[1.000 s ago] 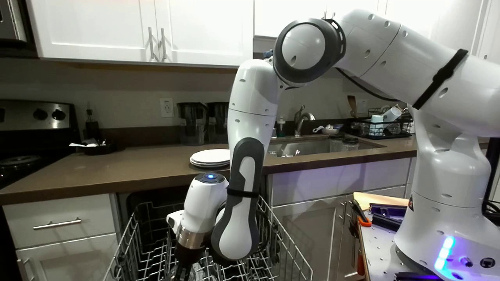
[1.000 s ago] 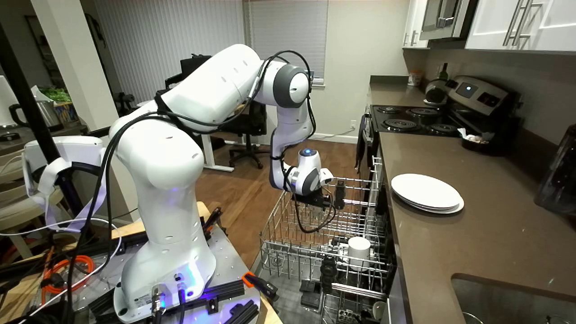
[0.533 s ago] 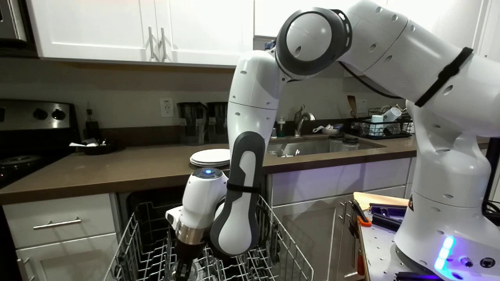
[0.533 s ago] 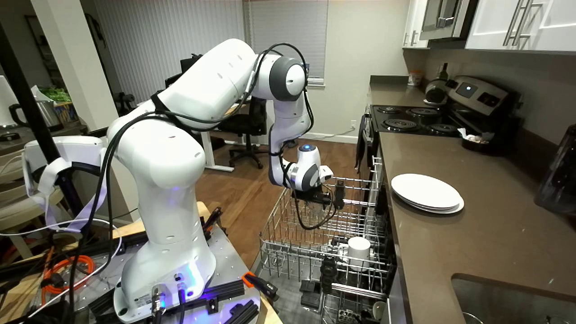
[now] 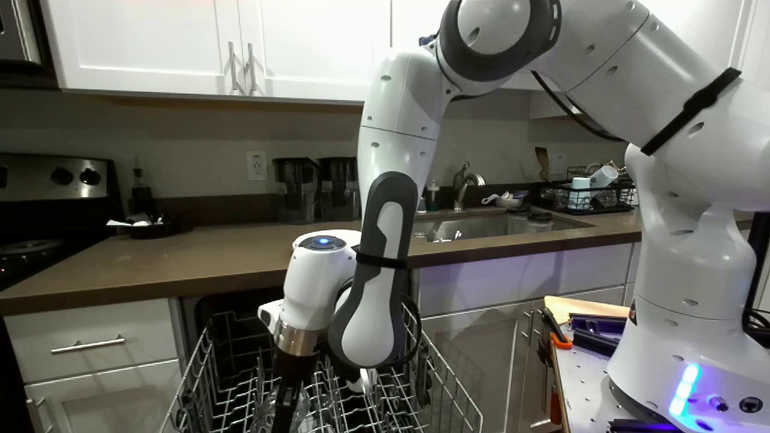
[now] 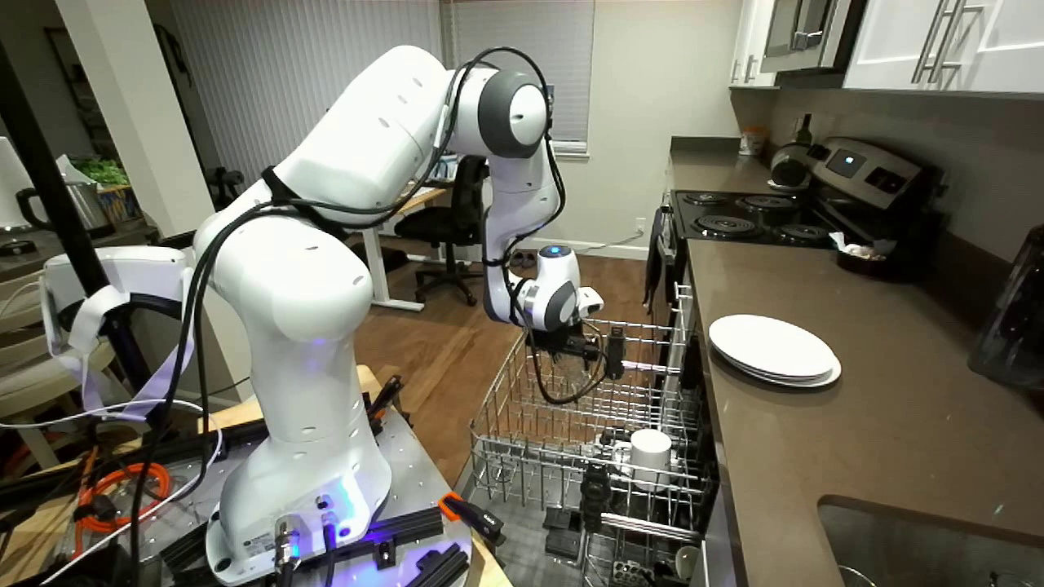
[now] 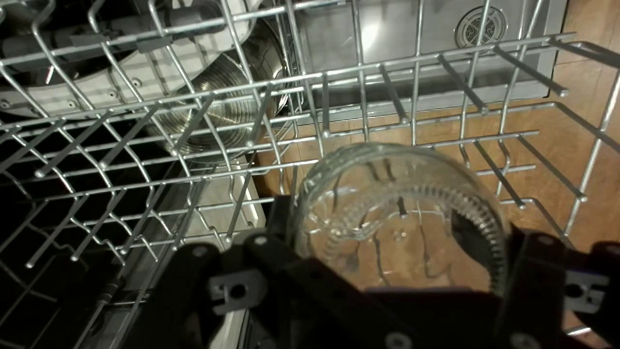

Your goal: Move the bottle closer to the cup in the dishwasher

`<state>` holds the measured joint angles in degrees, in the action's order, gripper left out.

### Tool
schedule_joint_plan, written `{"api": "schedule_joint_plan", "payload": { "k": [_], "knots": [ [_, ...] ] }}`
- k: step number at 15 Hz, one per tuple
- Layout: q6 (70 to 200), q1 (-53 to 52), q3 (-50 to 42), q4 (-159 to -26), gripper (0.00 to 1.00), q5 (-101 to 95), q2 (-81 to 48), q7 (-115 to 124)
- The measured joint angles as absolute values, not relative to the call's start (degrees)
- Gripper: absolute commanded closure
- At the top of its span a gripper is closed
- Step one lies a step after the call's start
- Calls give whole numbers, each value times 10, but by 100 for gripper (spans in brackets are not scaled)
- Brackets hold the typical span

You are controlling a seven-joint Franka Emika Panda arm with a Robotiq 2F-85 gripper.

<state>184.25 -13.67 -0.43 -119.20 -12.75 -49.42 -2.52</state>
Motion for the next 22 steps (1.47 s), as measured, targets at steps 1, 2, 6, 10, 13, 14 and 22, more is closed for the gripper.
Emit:
{"api": "schedule_joint_plan", "payload": {
  "k": [1, 2, 6, 10, 13, 14, 22],
  "knots": [
    [1837, -137, -3, -1196, 39, -127, -487, -25],
    [1830, -137, -3, -1200, 39, -127, -481, -25],
    [1800, -137, 0, -1215, 39, -127, -453, -25],
    [1758, -137, 3, -1240, 39, -127, -426, -25],
    [1736, -137, 4, -1253, 39, -127, -403, -25],
    [1728, -137, 4, -1256, 39, -128, -394, -25],
    [1664, -150, -5, -1283, 39, -129, -335, -25]
  ]
}}
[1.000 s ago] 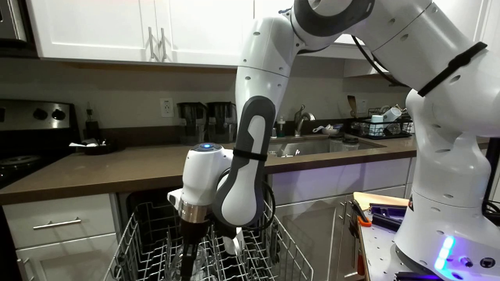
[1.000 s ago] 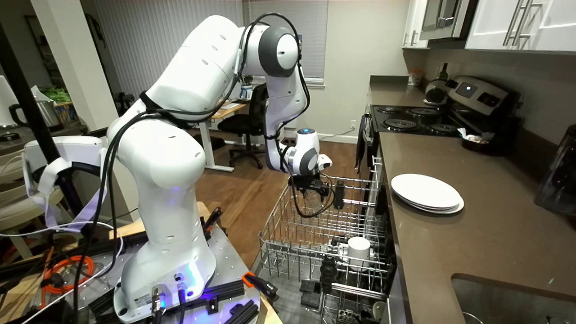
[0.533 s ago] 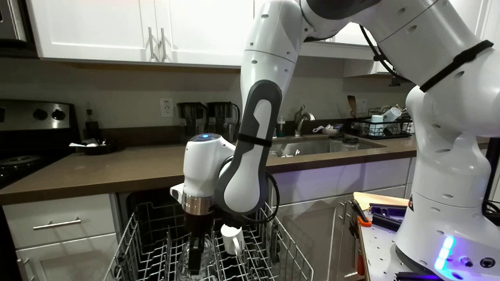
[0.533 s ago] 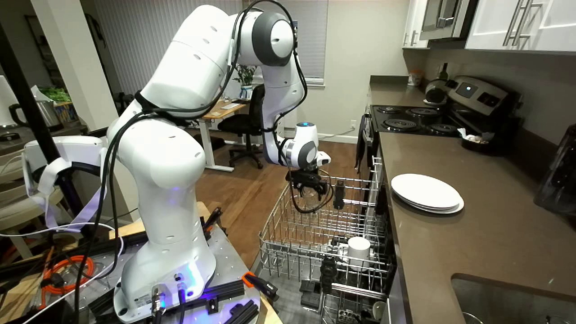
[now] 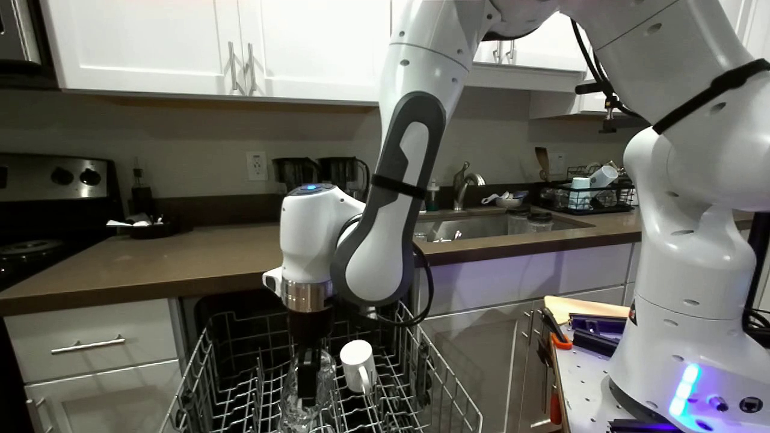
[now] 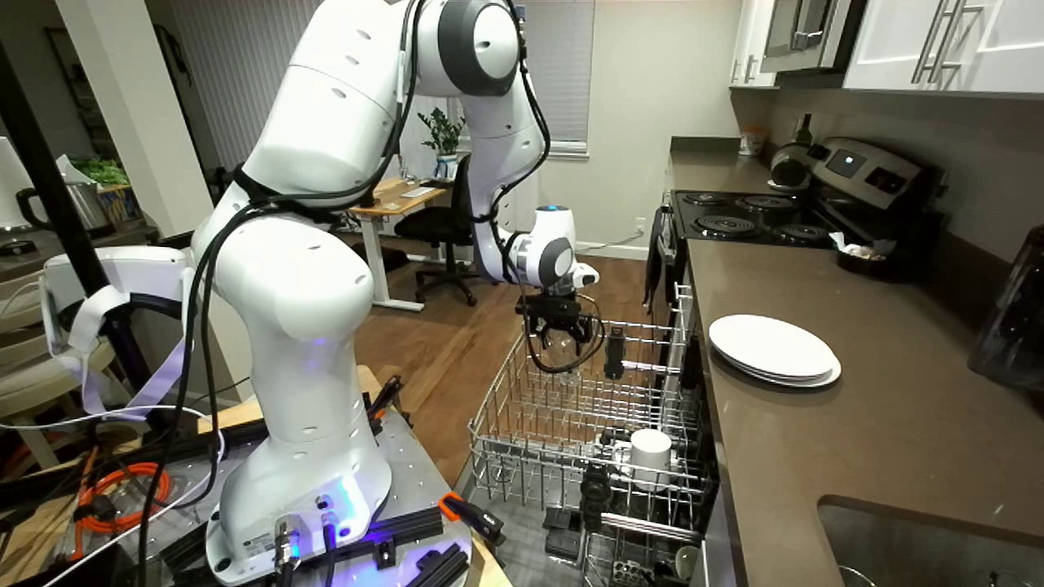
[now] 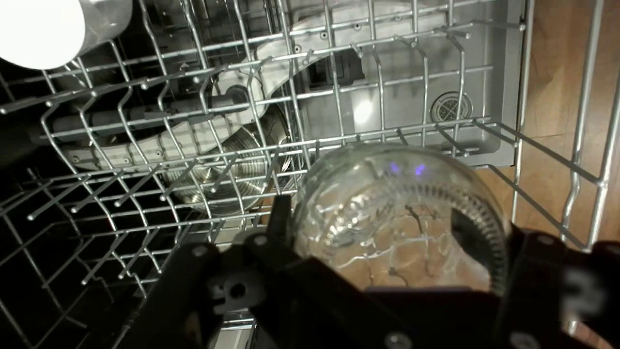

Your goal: Move the bottle closer to the cup in the dishwasher

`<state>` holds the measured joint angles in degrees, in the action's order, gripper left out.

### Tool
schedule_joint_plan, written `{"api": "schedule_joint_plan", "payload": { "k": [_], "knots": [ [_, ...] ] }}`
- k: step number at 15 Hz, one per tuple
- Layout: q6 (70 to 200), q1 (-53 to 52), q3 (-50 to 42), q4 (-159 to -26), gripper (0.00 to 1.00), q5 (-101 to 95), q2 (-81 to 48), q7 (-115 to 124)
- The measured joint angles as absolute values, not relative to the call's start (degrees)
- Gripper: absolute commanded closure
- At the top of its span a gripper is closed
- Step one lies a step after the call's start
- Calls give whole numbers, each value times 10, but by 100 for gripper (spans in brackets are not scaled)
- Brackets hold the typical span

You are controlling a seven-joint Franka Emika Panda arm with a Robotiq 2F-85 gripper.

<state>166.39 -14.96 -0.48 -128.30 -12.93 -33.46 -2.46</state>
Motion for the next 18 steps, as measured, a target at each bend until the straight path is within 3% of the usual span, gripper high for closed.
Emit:
{"api": "schedule_joint_plan", "payload": {
  "k": [6, 7, 16, 17, 18],
  "knots": [
    [1589, -163, -10, -1301, 39, -136, -285, -17],
    [1585, -163, -11, -1304, 14, -140, -278, -13],
    [1585, -175, -25, -1314, 14, -162, -264, 12],
    [1585, -175, -25, -1314, 39, -162, -264, 12],
    [1585, -175, -25, -1314, 39, -162, -264, 12]
  ]
}}
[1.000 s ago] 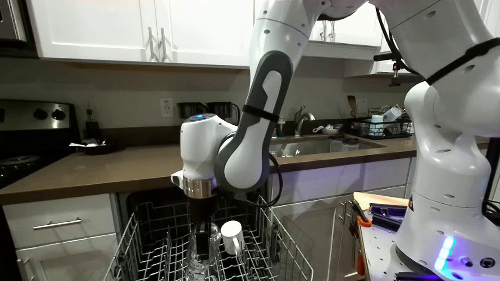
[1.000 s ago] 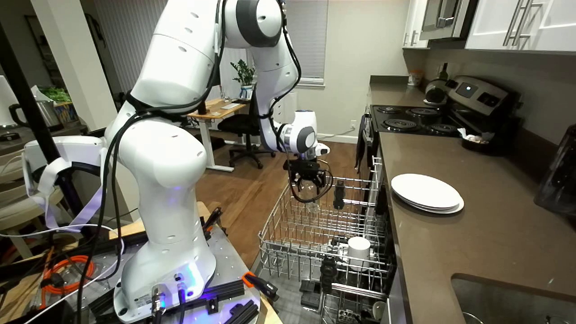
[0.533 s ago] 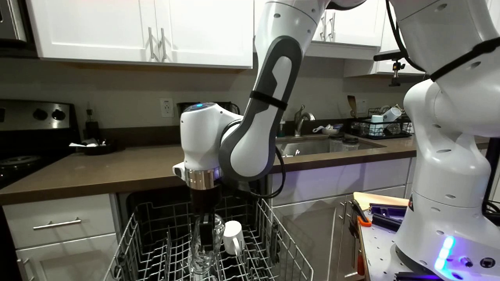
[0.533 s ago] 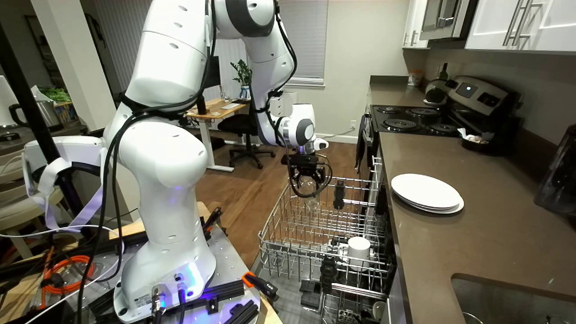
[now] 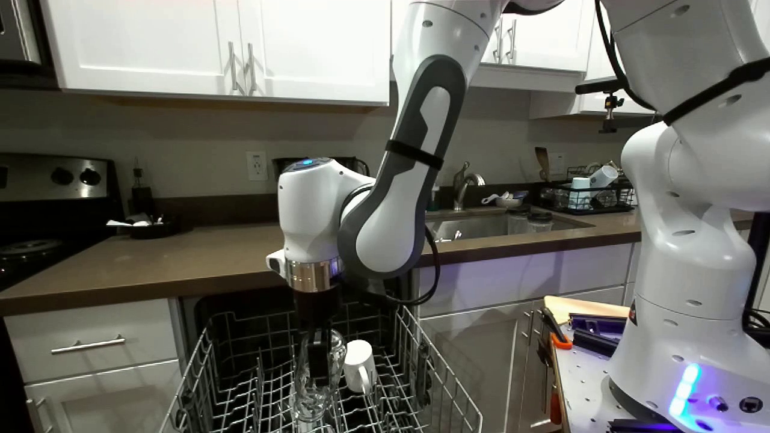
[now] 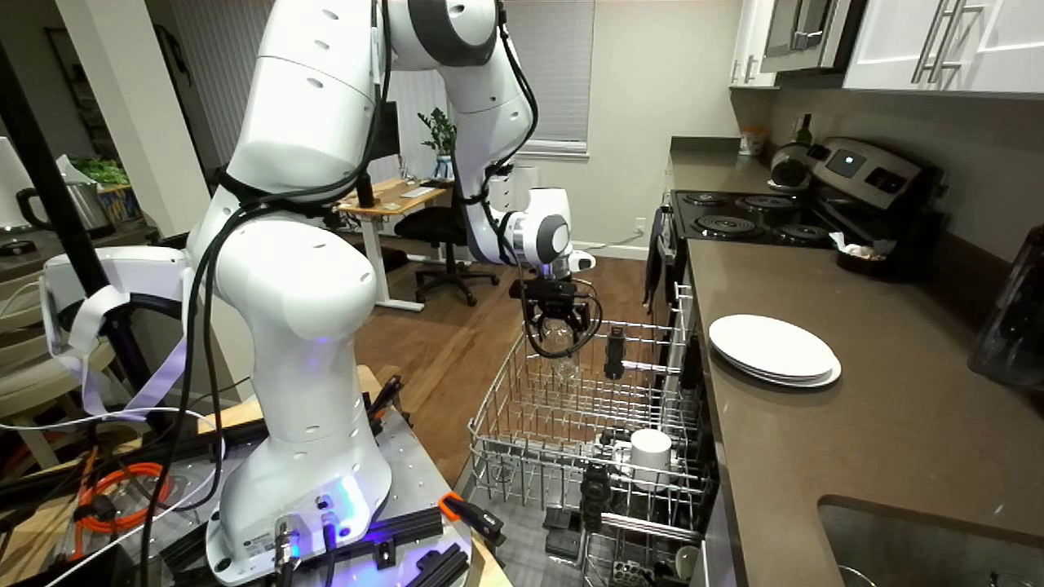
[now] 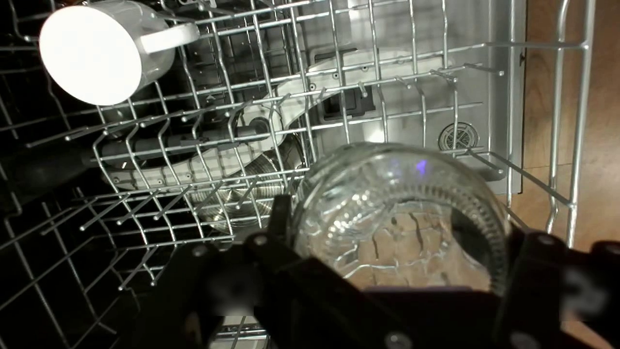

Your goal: Move the bottle closer to the cup in the dishwasher

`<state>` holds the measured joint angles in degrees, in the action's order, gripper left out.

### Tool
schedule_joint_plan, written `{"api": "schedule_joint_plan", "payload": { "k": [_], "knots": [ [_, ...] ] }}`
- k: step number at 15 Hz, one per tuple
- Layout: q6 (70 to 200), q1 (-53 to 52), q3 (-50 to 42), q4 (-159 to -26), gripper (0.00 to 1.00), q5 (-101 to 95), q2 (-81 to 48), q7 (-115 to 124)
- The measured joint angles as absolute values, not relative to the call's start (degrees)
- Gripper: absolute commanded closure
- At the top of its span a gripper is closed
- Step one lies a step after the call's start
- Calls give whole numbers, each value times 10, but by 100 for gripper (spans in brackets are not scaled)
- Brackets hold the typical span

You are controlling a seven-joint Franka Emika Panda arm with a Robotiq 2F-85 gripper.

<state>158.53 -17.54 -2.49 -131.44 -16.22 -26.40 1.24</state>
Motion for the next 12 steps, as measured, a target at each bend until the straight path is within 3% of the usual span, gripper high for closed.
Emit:
{"api": "schedule_joint_plan", "payload": {
  "k": [12],
  "knots": [
    [1582, -153, -20, -1335, 39, -162, -270, 12]
  ]
}}
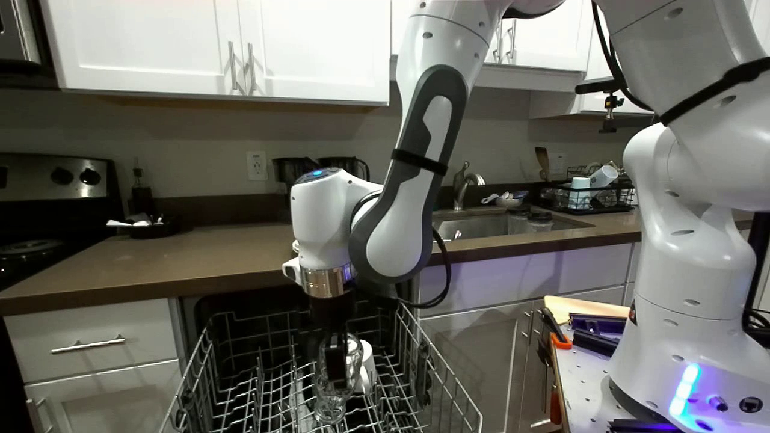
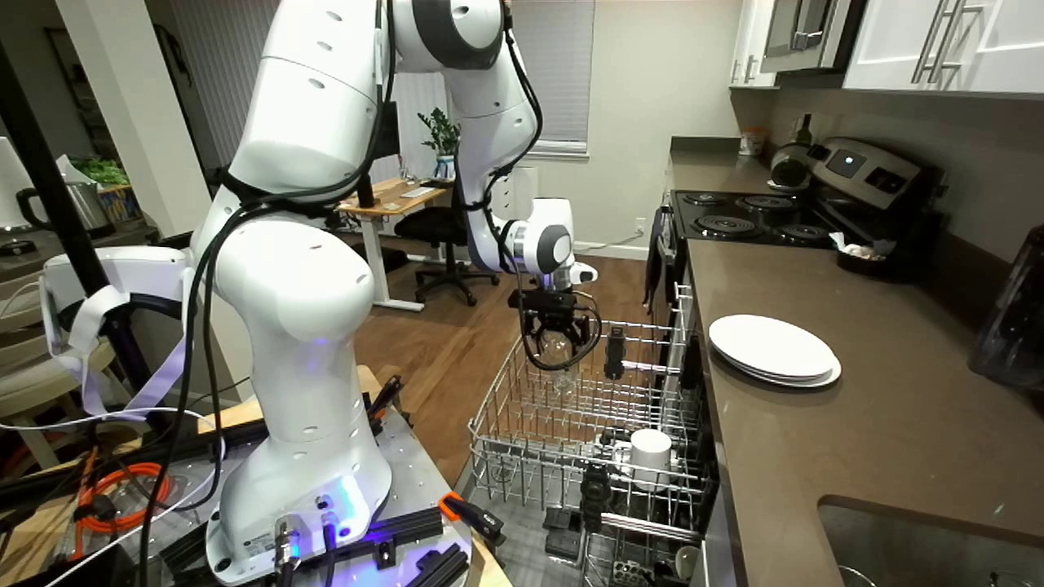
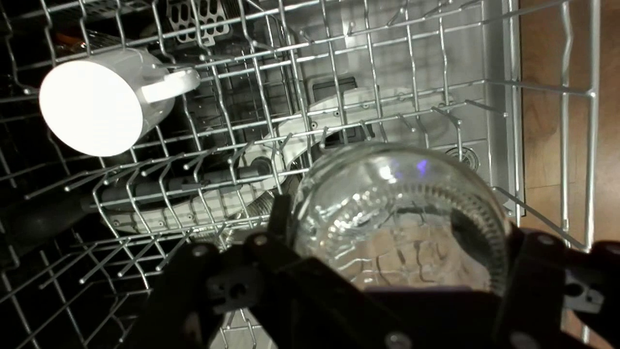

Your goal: Move the bottle closer to the cup in the dishwasher

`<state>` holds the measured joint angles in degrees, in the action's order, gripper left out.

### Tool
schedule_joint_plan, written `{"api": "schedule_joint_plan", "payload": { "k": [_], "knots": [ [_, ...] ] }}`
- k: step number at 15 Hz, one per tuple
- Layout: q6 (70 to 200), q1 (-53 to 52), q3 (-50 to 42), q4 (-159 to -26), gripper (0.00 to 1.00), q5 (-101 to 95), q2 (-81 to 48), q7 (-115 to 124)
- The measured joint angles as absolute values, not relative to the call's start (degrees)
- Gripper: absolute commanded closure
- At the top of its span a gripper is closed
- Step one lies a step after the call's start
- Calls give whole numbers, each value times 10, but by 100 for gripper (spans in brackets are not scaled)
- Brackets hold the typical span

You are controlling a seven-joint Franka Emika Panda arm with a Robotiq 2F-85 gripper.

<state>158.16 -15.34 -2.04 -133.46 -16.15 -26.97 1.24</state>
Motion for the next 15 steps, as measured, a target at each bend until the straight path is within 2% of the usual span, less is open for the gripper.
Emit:
{"api": "schedule_joint_plan", "payload": {
  "k": [15],
  "knots": [
    [1579, -32, -13, -1323, 39, -160, -269, -86]
  ]
}}
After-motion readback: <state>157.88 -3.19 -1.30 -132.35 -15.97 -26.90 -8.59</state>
